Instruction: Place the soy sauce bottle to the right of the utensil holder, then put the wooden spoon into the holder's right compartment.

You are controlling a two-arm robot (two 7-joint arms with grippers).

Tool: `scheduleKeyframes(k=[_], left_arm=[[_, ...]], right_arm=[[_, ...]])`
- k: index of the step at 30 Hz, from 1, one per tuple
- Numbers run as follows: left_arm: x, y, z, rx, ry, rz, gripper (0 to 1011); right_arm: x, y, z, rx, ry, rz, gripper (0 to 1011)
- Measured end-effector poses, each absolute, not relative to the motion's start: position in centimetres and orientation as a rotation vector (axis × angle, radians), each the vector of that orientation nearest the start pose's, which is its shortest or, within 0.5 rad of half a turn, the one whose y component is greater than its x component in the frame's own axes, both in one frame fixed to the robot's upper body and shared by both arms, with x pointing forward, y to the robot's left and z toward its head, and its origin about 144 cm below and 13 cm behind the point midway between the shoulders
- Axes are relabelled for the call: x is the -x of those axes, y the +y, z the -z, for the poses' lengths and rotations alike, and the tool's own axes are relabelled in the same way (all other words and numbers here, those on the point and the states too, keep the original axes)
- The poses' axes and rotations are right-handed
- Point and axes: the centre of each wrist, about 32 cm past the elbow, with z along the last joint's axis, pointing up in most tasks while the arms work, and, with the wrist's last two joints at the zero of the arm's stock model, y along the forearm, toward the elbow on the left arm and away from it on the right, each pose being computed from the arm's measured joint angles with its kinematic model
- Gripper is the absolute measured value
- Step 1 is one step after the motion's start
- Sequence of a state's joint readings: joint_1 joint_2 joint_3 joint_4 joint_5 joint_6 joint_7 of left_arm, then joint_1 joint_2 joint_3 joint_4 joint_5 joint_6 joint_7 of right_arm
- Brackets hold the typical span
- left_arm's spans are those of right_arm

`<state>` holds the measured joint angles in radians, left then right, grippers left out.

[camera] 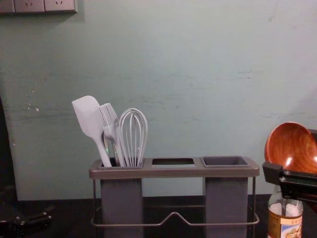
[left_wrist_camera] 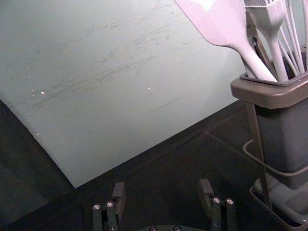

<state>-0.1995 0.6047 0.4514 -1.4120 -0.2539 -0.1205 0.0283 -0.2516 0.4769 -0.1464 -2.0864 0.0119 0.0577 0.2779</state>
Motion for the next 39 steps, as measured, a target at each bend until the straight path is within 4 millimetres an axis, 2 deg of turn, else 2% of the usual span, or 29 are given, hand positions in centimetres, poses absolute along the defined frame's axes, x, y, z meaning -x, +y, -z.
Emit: scheduleKeyframes(k=[12, 20, 27, 36, 39], left_arm=[[-48.9, 31.0, -114.0, -0.304, -0.285, -1.248, 1005], [-48.9, 31.0, -114.0, -0.304, -0.285, -1.248, 1005], [-48.9, 31.0, -114.0, -0.304, -0.285, -1.248, 1005], [-48.9, 31.0, -114.0, -0.304, -0.285, -1.248, 1005], [-48.9, 31.0, -114.0, -0.304, -0.285, -1.248, 1005]], right_arm=[[-37.5, -25.5, -123.0, 0.190, -0.407, 0.979, 837], [-38.9, -25.8, -125.0, 0.052, -0.540, 0.988, 837], [-41.7, -25.8, -126.9, 0.005, -0.603, 0.947, 837], [-47.3, -25.7, -128.3, -0.046, -0.659, 0.825, 837], [-48.5, -25.5, -128.5, -0.061, -0.665, 0.814, 837]])
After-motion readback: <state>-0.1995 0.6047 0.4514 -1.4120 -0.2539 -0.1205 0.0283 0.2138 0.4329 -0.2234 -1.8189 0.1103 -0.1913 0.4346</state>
